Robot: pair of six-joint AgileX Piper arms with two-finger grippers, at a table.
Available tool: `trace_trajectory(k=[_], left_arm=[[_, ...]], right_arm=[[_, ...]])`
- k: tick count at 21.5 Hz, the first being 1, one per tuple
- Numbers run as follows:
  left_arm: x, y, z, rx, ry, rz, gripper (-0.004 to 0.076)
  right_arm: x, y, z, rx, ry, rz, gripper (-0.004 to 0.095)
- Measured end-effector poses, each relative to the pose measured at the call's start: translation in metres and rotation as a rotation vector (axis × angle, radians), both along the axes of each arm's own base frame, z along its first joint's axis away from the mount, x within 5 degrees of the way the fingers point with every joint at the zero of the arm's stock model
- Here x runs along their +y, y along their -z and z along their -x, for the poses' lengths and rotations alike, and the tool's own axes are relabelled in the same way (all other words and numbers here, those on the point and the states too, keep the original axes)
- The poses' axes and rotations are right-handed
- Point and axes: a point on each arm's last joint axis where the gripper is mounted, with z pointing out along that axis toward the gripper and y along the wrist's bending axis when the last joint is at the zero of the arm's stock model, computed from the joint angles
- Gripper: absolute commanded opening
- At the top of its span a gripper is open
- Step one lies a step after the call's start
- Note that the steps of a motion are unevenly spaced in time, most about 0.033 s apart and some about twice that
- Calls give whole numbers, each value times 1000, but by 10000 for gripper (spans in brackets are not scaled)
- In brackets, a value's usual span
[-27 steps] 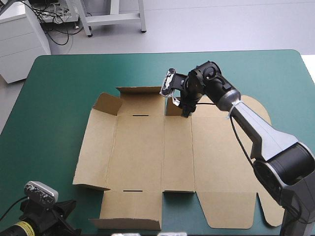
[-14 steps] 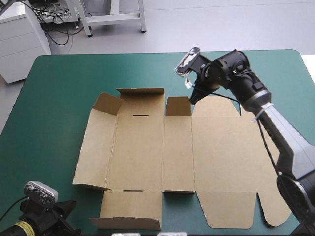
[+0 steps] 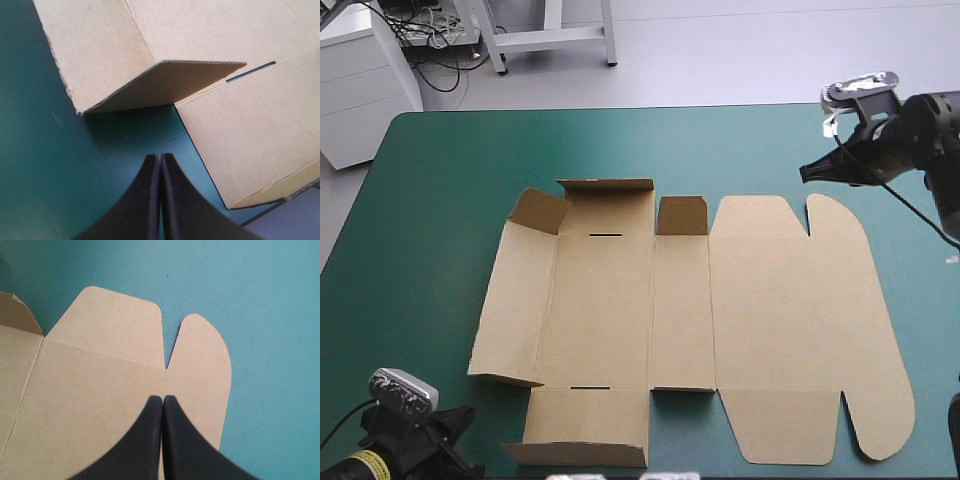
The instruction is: Fold the box
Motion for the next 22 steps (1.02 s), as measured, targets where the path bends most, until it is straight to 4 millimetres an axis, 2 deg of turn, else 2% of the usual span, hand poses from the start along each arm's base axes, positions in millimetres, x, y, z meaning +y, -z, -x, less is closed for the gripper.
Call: trace_trajectory(k=[1,3,5,7,13,17,19,22], left_arm=[[0,0,0,0,0,0,-32],[0,0,0,0,0,0,-32],[0,0,0,0,0,0,-32],[0,0,0,0,0,0,-32],[0,0,0,0,0,0,-32],[0,0,0,-1,0,-1,-32],[1,-2,0,-4,0,-3,-32],[4,-29,8,-59,2,26,-32]], right_arm=[[-3,2,4,9,3,-14,-22],[-15,17,27,60,22,-24,-22],[-19,32,50,80,26,-20,-23],[-19,51,80,78,24,-33,-23],[-15,87,151,20,17,-108,-23],[-15,92,183,-39,11,-118,-23],[-16,90,206,-74,4,-119,-23],[-17,85,228,-135,-1,-107,-23]])
